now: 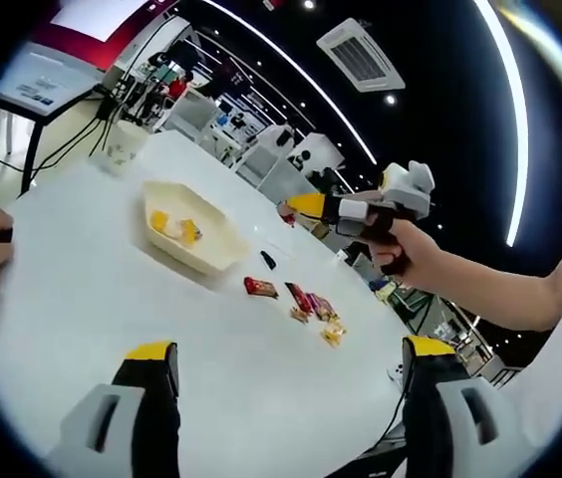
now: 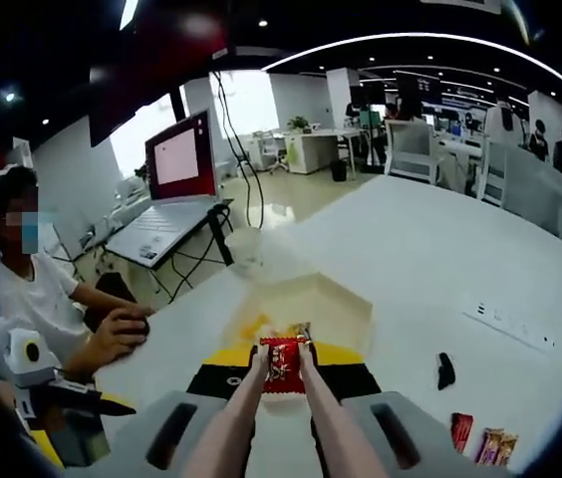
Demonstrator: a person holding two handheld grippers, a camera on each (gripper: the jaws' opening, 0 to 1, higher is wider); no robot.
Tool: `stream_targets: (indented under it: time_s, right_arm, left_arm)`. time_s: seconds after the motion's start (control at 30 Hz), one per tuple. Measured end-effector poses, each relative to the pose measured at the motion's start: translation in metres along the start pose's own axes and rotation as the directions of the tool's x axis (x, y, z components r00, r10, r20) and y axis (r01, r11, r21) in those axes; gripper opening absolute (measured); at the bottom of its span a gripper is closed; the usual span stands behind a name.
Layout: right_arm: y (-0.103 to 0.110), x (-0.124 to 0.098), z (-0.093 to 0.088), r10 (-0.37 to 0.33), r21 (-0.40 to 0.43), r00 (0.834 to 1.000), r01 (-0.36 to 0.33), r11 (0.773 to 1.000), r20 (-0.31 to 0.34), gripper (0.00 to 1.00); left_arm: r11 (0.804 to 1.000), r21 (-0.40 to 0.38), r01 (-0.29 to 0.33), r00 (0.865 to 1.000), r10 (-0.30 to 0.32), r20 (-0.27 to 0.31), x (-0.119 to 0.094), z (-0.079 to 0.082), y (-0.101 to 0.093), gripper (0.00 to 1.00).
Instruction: Place the target food into the container with the food tongs after gripping and lifting it, then release it inside without dropping or visibly crushing the food.
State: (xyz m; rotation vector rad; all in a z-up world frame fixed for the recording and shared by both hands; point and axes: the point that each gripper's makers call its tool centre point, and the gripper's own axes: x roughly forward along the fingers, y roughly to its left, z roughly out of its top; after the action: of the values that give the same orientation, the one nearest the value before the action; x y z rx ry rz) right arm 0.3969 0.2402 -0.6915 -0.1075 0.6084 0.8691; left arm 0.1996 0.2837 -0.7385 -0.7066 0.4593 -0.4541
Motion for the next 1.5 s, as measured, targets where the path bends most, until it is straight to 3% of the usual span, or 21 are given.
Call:
stream_targets:
  time_s: [0.47, 1.5]
  right_arm:
    - [-0.003, 0.019, 0.019, 0.004, -0.014, 1.0, -0.004, 1.0, 0.011, 0.19]
    - [-0.007, 0.044, 0.031, 0.007, 0.027, 1.0, -0.008, 1.0, 0.016, 0.21]
  left_arm:
    - [1.0, -0.02, -0.023, 1.0, 0.023, 0.019, -0.006, 0.003, 0.01, 0.94]
    - [0.998, -0.049, -0.049, 0.998, 0.05, 0.031, -0.009, 0.004, 0.02, 0.93]
